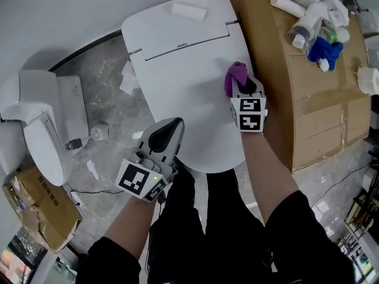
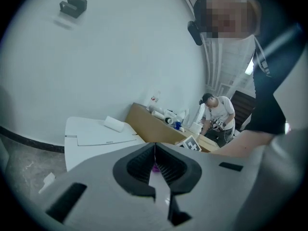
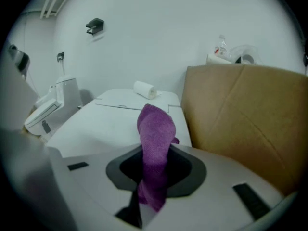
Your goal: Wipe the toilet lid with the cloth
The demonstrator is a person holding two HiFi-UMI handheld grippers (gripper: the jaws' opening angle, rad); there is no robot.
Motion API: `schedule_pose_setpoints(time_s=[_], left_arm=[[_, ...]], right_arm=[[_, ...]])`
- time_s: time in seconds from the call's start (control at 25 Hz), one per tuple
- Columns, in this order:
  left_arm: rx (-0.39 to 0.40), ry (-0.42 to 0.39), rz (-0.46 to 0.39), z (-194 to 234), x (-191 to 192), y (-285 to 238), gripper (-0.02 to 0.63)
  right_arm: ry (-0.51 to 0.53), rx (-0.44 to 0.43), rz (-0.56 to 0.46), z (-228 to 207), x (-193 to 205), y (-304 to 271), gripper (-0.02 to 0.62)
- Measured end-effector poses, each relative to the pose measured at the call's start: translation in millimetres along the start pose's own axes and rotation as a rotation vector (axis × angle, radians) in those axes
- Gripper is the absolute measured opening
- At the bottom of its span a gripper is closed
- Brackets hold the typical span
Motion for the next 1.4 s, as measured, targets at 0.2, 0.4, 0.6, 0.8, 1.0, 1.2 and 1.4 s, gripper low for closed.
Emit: schedule_pose_setpoints(time_s=[0.2,0.4,0.6,0.8,1.0,1.2,1.4], left_arm=[[-0.017,-0.006,0.031,15.3,19.1,58.8,0.018],[-0.045,-0.029,0.073,31.4,33.8,116.3,0.018],[-0.095,-0.042,0.051,40.5,35.6,137.4,0.018],[-0.1,-0.039,0.056,22.4,47.7,125.0,0.018],[-0.063,-0.035,0.055,-21.9,49.4,93.8,0.018],[-0.03,-0.039,0.062,-64.5,47.4,66.0,0.018],[-0.03,-0.045,0.032,-85.1,38.0,65.9,0.018]], right_arm=[[0.059,-0.183,-0.052,117.8,-4.2,15.9,0.095],[0.133,-0.348,-0.029,242.1,3.6,24.5,0.095],[0.164,-0.354,-0.004,258.7,20.0,15.6,0.095],[0.07,-0.27,-0.028,185.4,36.1,20.5,0.095],[0.043,-0.142,-0.02,86.6,55.6,40.4,0.095],[0.008,-0.054,-0.024,16.4,74.9,55.4,0.095],[-0.016,-0.018,-0.026,-4.4,80.5,62.7,0.095]])
Point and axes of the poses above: the fingertips, and each gripper's own axes: y backward along the fingers, z to its left, x out of its underside, the point moved 4 cm from there along y, backward along the fingers, and after that the axes turned 7 degrees about -x, right-handed, at the moved point
